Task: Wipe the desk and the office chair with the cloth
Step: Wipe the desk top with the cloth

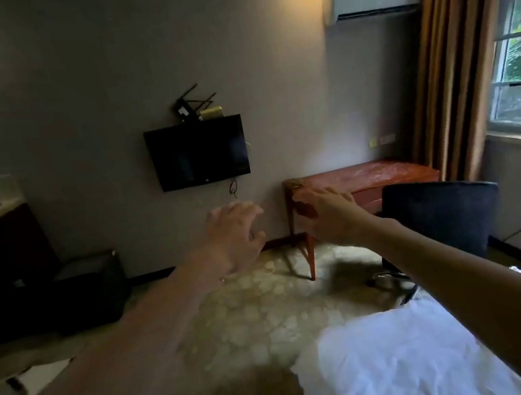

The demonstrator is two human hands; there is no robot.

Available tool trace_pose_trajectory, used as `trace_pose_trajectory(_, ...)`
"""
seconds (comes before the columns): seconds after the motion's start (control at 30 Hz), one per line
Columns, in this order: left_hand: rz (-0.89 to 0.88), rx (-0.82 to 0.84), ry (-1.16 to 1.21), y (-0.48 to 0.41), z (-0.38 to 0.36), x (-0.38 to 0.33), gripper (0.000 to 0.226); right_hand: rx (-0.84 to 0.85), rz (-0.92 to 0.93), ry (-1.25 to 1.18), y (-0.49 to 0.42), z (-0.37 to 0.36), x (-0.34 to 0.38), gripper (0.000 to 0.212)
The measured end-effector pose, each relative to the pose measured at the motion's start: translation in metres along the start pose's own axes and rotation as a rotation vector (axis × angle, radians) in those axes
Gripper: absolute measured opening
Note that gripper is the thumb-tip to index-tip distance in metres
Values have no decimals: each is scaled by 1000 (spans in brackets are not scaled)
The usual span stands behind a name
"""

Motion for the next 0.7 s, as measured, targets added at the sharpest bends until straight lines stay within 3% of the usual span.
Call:
trace_pose_trajectory(0.1, -97, 1, -109, -19, -20, 32, 52, 3, 3, 24, -26, -31, 0, 42)
trace_pose_trajectory(0.5, -22, 53, 25, -149, -135, 208, 54, 116, -3, 105, -217, -209, -21, 59)
trace_pose_trajectory(0.7, -54, 42, 0, -217, -172, 277, 54, 146, -52, 144, -293, -254, -36, 65)
Point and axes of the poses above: each hand's wrist, its own y-axis away from the middle knuckle, its own z-axis out of the back of the hand, x = y × z, the point moved 4 cm from there along -y, towards the middle knuckle, and after that the axes turned 13 degrees about -x, right-handed, at the moved point
